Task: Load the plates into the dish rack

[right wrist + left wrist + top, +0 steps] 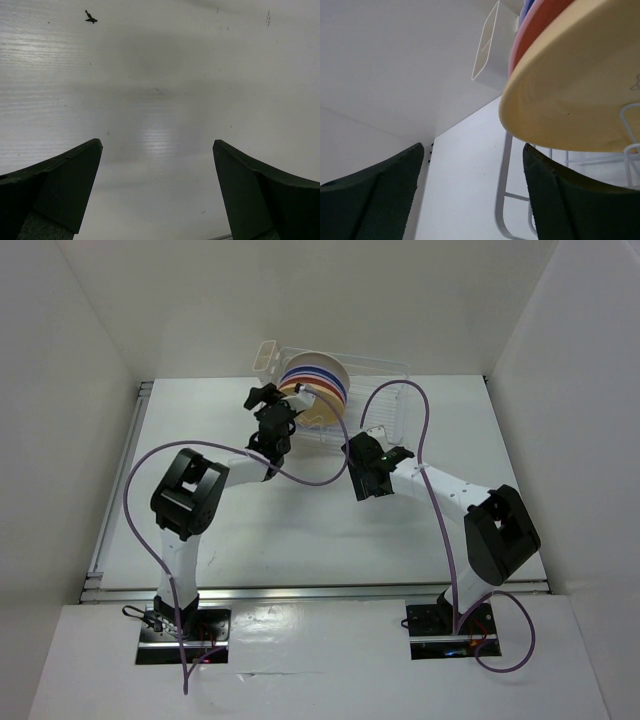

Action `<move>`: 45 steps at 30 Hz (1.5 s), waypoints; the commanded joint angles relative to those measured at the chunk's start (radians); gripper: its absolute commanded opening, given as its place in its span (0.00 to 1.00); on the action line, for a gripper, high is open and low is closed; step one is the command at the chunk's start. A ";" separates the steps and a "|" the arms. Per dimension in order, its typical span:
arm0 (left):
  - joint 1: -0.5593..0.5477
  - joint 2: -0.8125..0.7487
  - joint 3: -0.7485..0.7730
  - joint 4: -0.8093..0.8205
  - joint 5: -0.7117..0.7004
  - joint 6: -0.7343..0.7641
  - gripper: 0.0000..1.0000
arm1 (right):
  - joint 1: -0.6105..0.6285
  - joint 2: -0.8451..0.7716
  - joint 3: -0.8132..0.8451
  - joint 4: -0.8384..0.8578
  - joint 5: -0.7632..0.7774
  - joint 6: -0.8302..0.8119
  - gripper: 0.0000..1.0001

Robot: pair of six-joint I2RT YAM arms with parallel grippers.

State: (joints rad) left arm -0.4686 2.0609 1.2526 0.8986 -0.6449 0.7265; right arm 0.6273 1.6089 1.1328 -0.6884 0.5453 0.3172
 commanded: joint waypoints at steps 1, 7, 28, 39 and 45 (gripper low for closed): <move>-0.001 0.024 0.064 -0.132 -0.065 -0.048 0.88 | 0.012 -0.020 0.001 0.004 0.013 0.014 1.00; -0.001 -0.018 0.050 -0.077 -0.120 -0.024 0.90 | 0.012 -0.020 0.001 0.004 0.013 0.014 1.00; -0.041 -0.530 0.269 -1.331 0.002 -0.855 0.98 | 0.012 -0.053 0.398 0.133 0.412 -0.083 1.00; -0.041 -0.703 0.266 -0.984 0.114 -0.852 0.97 | 0.012 -0.041 0.711 0.820 0.254 -0.666 1.00; -0.041 -0.788 0.136 -0.690 0.137 -0.673 1.00 | 0.012 -0.126 0.593 0.606 0.350 -0.590 1.00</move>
State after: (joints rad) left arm -0.5091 1.2926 1.4380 0.0124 -0.5373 -0.0475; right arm 0.6327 1.4952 1.7691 0.0299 0.8234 -0.2848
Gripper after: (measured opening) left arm 0.990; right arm 1.000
